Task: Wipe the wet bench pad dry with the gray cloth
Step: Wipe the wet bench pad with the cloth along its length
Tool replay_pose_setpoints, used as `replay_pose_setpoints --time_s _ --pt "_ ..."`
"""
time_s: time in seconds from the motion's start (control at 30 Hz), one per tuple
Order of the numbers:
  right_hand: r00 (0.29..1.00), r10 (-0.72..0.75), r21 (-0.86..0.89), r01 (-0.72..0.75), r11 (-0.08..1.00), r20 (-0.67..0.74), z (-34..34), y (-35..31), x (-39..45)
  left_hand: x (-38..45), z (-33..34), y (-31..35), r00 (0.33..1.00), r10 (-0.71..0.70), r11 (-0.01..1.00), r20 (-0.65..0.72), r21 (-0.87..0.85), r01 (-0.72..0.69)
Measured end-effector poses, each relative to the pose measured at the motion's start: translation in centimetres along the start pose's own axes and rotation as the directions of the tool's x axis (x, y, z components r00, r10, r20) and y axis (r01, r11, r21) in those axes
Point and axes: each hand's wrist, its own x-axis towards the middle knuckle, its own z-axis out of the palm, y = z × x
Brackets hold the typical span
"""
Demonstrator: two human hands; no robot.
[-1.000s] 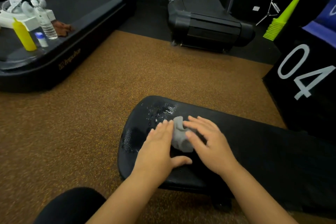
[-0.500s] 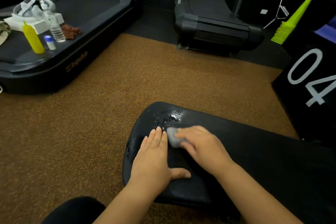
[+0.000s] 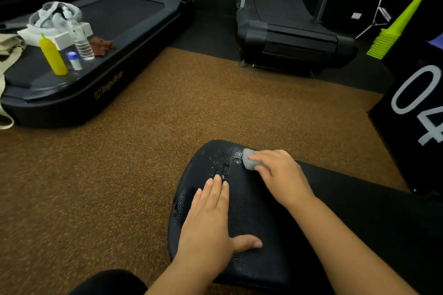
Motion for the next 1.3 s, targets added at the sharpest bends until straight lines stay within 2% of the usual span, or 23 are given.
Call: replay_pose_setpoints --time_s 0.07,0.17,0.27,0.37,0.47,0.57,0.67,0.77,0.87,0.93,1.0,1.1,1.23,1.3 --pt "0.999 0.039 0.008 -0.039 0.999 -0.027 1.3 -2.0 1.1 0.0 0.0 0.0 1.0 0.001 1.0 0.008 0.007 -0.001" --pt "0.995 -0.095 0.029 0.095 0.995 0.015 1.4 -4.0 -0.4 0.2 0.0 0.0 1.0 -0.003 1.0 0.025 0.013 0.003" --pt "0.98 -0.185 0.046 0.182 0.982 0.074 -0.5 -2.2 -1.2 0.3 -0.1 0.1 0.999 -0.01 1.0 0.037 0.008 0.009" --pt "0.998 -0.023 -0.009 0.023 1.0 0.051 -0.5 -0.6 1.3 0.3 -0.4 0.2 0.998 -0.016 1.0 0.056 0.009 0.016" --pt "0.994 0.11 -0.014 -0.11 0.994 -0.006 1.2 -2.8 3.7 0.4 -0.4 0.2 0.996 -0.021 1.0 0.081 0.018 0.02" --pt "0.998 -0.005 0.042 0.003 0.999 0.061 2.2 -5.3 3.1 0.6 -0.4 0.0 0.995 -0.005 1.0 0.1 -0.005 0.006" --pt "0.983 -0.136 0.111 0.123 0.986 0.121 0.9 -4.6 1.4 0.6 -0.5 0.0 0.995 -0.003 1.0 0.101 -0.013 0.005" --pt "0.994 -0.048 0.039 0.044 0.998 0.1 0.8 -2.9 3.3 0.6 -0.5 0.1 0.992 -0.008 1.0 0.123 -0.011 0.01" --pt "0.999 0.034 -0.025 -0.033 0.999 0.033 2.9 -4.8 6.0 0.8 -0.5 0.0 0.99 -0.014 0.999 0.137 -0.04 0.02" --pt "0.997 -0.023 0.025 0.021 0.999 0.079 3.9 -7.2 6.3 0.8 -0.5 -0.1 0.991 -0.005 0.998 0.135 -0.061 0.013" --pt "0.972 -0.165 0.11 0.149 0.983 0.165 4.1 -8.5 5.3 0.9 -0.3 -0.2 0.993 0.008 0.997 0.122 -0.072 0.001" --pt "0.94 -0.264 0.142 0.238 0.961 0.214 2.7 -6.9 4.8 0.9 -0.2 -0.3 0.996 0.025 0.999 0.09 -0.047 -0.02" --pt "0.987 -0.056 -0.004 0.057 0.998 0.15 2.1 -5.2 6.9 0.8 -0.4 -0.1 0.99 0.004 0.998 0.143 -0.07 0.006" --pt "0.991 -0.056 0.0 0.057 0.998 0.12 3.0 -7.3 7.2 0.8 -0.4 -0.1 0.992 0.002 0.997 0.125 -0.082 0.009"
